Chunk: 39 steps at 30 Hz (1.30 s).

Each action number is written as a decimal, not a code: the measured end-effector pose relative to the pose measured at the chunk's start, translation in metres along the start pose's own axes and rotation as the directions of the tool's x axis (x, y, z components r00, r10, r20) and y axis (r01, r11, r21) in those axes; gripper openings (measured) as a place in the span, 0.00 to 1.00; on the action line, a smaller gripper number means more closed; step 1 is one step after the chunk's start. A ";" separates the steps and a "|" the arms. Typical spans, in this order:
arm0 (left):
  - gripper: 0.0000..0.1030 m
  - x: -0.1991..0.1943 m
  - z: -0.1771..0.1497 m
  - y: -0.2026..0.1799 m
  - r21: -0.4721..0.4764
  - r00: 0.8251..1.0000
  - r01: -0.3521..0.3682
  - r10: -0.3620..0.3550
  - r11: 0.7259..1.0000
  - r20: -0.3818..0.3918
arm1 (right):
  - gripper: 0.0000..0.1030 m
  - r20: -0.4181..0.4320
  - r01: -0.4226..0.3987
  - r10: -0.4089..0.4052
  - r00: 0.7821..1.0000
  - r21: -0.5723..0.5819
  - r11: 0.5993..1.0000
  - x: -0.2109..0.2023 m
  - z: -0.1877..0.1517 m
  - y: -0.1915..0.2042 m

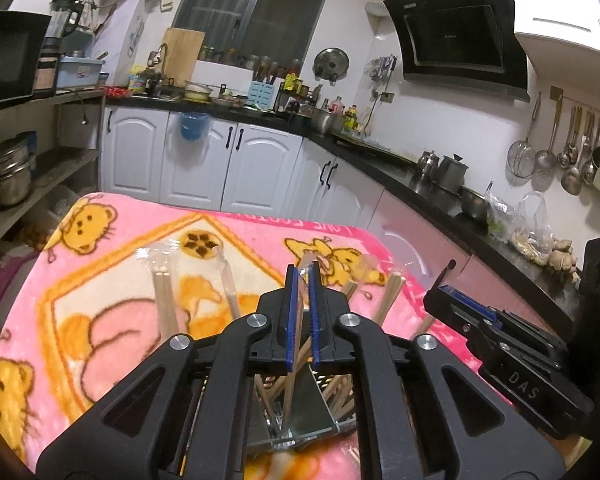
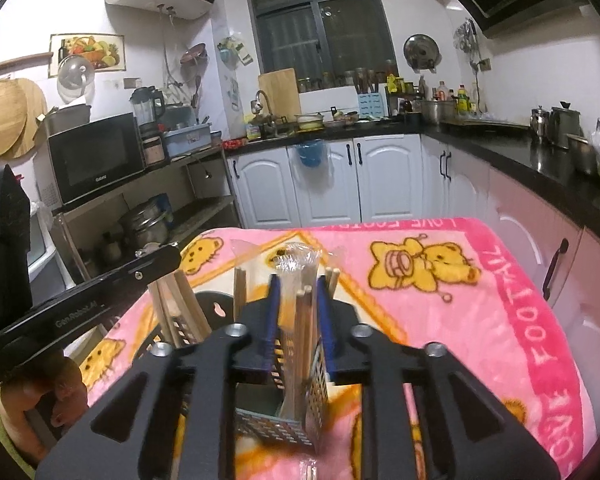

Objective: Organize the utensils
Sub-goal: 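Open the left tool over the caddy while the right tool releases its chopstick, then withdraw both open tools from the caddy toward the last wrapped chopsticks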

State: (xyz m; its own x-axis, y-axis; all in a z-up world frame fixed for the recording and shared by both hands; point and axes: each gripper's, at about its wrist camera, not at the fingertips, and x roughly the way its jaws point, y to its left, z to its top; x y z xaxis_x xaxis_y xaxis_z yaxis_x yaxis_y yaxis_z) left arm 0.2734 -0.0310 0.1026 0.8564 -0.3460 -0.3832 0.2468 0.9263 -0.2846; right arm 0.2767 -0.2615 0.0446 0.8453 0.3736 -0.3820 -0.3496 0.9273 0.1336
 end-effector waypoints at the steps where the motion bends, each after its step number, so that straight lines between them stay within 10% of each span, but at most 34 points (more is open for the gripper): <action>1: 0.09 -0.001 -0.001 0.001 -0.003 1.000 -0.001 0.001 1.000 -0.001 | 0.20 -0.001 0.002 -0.002 1.000 0.000 1.000 -0.001 -0.001 0.000; 39: 0.89 -0.053 -0.032 0.021 -0.039 0.999 -0.047 0.047 0.998 -0.009 | 0.44 -0.074 -0.023 0.022 0.997 -0.015 1.000 -0.032 -0.041 -0.003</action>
State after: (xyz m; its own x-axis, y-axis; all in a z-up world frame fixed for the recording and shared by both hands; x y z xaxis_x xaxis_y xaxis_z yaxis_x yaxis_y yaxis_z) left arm 0.2188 0.0017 0.0888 0.8631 -0.3035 -0.4037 0.1886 0.9352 -0.2999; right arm 0.2339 -0.2770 0.0186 0.8053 0.3913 -0.4454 -0.3752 0.9180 0.1283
